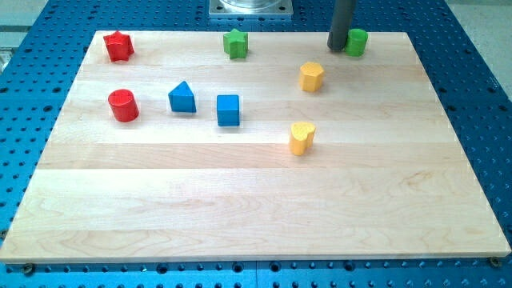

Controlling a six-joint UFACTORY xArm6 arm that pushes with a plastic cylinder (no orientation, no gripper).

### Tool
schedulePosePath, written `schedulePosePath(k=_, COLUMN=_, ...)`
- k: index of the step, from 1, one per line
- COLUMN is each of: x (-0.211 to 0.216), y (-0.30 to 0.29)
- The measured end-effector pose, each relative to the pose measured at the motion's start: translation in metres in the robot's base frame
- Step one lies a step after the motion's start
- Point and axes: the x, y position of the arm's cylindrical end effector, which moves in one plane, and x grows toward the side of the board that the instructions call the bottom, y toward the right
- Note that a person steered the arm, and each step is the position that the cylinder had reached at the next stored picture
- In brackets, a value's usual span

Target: Form a triangle with the blue blocks and the red circle

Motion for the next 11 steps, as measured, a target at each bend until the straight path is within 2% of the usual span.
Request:
schedulePosePath(k=1, x=0.002, y=-0.001)
schedulePosePath(k=2, x=0.013, y=-0.067)
schedulePosePath(k=3, x=0.059, y=-0.087)
schedulePosePath(k=5, x=0.090, y=-0.064)
schedulePosePath(k=6, x=0.097, y=-0.108)
schedulePosePath(k=7, x=0.111, y=-0.191)
schedulePosePath(k=8, x=0.132, y=-0.228)
schedulePosePath(k=9, x=0.111, y=-0.254)
schedulePosePath(k=10, x=0.111, y=-0.334)
schedulePosePath(k=11, x=0.114, y=-0.367)
